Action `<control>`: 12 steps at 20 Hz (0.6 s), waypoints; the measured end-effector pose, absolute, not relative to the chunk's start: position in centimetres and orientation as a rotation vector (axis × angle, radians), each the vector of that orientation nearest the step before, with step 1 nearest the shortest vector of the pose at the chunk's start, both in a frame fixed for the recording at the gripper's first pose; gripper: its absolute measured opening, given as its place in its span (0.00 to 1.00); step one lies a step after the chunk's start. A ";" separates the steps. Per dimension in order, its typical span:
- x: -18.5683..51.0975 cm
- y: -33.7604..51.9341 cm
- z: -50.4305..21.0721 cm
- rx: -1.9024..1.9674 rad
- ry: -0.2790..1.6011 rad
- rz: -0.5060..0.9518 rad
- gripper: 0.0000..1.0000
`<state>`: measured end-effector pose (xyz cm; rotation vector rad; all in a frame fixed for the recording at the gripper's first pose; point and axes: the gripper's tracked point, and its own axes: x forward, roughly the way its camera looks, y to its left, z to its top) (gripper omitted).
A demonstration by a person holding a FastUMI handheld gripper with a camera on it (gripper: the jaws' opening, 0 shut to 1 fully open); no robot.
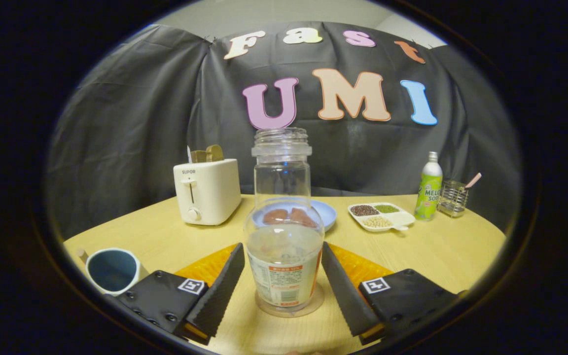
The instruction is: Take the bottle from table, then pour the juice into the cup, finally place the bottle on the coaster
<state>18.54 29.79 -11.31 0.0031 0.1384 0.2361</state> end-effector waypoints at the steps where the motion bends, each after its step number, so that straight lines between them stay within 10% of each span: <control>1: 18.5 29.8 -11.3 0.006 0.136 0.235 0.90; 12: 18.4 29.5 -10.7 0.012 0.101 0.235 0.99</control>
